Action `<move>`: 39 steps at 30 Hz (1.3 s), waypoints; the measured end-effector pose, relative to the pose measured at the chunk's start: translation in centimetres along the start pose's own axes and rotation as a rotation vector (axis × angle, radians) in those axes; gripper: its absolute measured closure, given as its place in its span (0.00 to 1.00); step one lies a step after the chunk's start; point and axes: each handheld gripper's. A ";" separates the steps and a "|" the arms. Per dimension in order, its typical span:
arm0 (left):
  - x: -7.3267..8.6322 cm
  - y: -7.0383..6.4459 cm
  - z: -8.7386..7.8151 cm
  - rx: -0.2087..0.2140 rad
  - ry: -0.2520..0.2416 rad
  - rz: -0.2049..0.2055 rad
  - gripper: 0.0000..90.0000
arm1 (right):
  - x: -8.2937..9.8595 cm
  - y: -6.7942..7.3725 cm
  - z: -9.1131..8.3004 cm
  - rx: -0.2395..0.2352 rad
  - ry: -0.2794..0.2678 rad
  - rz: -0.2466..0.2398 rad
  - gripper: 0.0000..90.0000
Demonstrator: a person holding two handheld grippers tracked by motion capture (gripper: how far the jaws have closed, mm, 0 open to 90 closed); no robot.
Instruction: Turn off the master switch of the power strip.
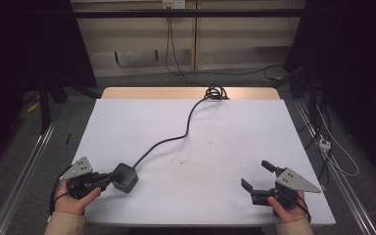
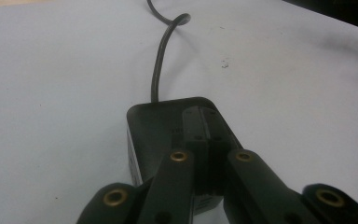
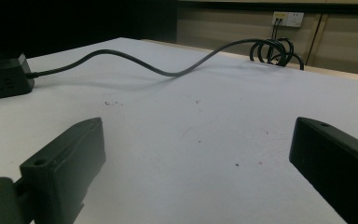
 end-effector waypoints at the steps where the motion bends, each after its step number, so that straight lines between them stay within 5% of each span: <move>1: 0.0 0.0 0.0 0.001 -0.001 -0.001 1.00 | 0.0 0.0 0.0 0.001 0.000 -0.001 0.03; 4: 0.1 -0.2 0.4 0.028 -0.007 -0.011 1.00 | 0.0 0.0 0.0 0.000 0.000 -0.001 0.03; 7: -0.1 -0.4 0.5 0.019 0.001 0.013 1.00 | 0.0 0.0 0.0 0.000 0.000 -0.001 0.03; 39: 0.2 0.2 0.2 0.015 -0.017 0.013 1.00 | 0.0 -0.1 -0.1 0.002 -0.003 -0.001 0.03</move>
Point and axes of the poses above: each handheld gripper's, and its own axes: z roughly forward along the jaws, x roughly out of its underside, y roughly to its left, and after that the axes turned 1 degree about -x, right-handed
